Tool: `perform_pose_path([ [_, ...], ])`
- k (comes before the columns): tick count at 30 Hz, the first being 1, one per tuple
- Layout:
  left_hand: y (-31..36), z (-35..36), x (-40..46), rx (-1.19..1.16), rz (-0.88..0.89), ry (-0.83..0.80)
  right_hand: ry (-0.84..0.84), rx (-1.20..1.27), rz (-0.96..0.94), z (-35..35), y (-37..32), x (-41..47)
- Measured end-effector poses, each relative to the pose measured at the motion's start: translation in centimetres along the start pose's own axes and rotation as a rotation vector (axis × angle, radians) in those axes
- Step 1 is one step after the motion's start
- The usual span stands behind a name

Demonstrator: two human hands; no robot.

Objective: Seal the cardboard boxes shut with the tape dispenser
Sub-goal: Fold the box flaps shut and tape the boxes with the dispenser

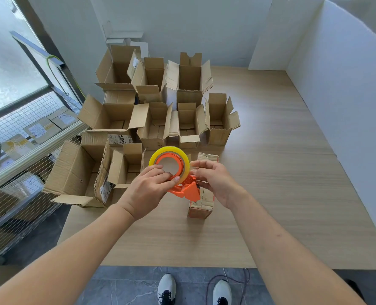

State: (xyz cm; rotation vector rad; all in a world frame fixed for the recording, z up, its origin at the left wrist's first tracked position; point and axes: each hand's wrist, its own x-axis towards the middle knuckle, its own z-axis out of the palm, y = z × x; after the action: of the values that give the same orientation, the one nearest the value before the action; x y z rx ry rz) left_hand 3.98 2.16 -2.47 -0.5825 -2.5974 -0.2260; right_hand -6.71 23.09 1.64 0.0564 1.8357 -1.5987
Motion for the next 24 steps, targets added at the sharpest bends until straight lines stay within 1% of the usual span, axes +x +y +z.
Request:
perform_pose_path([
  [2, -0.2, -0.3, 0.0, -0.008, 0.012, -0.004, -0.051, -0.005, 0.002, -0.3, -0.6, -0.2],
  [3, -0.2, -0.5, 0.0, -0.009, 0.018, -0.005, -0.049, -0.027, -0.001, -0.2, -0.9, -0.4],
  [6, 0.1, -0.8, 0.1, -0.011, 0.035, -0.019, 0.029, -0.177, -0.073, 0.3, -1.4, -0.6],
  [9, 0.3, -0.9, 0.2, -0.013, 0.061, -0.033, 0.114, -0.254, -0.163, 0.7, -1.1, -0.6],
  [20, 0.9, -1.7, -0.3, -0.017, 0.069, -0.056, 0.163, -0.253, -0.235, 1.1, -0.7, -1.3],
  [24, 0.9, -1.8, -0.9, 0.001, 0.091, -0.079, 0.164, -0.358, -0.234, 1.4, -0.7, -1.8],
])
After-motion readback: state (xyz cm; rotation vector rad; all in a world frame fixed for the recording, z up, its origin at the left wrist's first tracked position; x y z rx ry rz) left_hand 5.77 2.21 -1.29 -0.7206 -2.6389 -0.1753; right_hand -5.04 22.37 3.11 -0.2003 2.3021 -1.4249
